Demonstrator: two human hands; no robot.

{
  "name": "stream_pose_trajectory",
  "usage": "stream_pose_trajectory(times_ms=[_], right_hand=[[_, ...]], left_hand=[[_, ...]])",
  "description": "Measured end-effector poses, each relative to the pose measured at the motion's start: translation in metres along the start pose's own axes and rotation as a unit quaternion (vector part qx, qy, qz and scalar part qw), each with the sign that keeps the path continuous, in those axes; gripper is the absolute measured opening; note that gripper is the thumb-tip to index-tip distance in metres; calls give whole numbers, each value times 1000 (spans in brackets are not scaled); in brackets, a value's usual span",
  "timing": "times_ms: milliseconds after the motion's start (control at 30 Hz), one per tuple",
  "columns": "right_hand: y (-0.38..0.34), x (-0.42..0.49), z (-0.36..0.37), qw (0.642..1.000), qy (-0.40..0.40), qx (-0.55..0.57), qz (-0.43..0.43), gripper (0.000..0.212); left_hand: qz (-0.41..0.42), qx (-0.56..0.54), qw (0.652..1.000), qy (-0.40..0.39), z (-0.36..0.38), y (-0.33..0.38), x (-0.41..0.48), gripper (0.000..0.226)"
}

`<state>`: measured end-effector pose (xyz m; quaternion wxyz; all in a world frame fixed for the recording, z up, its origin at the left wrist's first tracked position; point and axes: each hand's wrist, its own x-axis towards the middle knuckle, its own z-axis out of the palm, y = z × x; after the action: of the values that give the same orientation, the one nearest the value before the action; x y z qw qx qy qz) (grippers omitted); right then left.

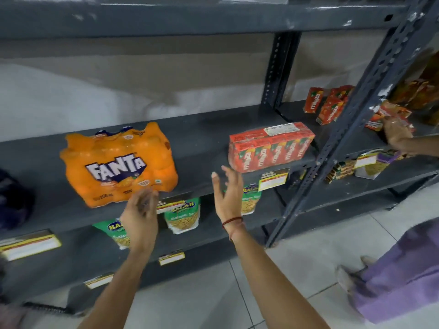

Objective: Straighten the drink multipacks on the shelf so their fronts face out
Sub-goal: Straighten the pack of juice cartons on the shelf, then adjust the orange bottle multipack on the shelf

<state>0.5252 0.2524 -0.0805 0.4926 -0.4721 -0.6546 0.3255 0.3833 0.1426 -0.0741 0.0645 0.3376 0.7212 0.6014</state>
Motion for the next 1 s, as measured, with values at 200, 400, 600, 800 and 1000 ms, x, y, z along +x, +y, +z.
stream_pose_trajectory(times_ms=[200,400,600,800,1000], right_hand=[[-32,-5,58,991,-131,8,-16,54],[-47,1,85,980,-200,4,-4,61],[-48,7,81,974,-223,-24,-27,55],[-45,16,69,975,-217,-26,-22,54],[-34,24,47,978,-209,-18,-1,55]], left_hand=[[-39,-28,986,161,-79,-22,29,30],[-100,14,994,52,-98,-35,53,64],[-100,-10,994,-31,-95,-38,66,56],[-90,-14,996,-21,-84,-39,62,50],[-83,-27,996,-14,-62,-34,51,47]])
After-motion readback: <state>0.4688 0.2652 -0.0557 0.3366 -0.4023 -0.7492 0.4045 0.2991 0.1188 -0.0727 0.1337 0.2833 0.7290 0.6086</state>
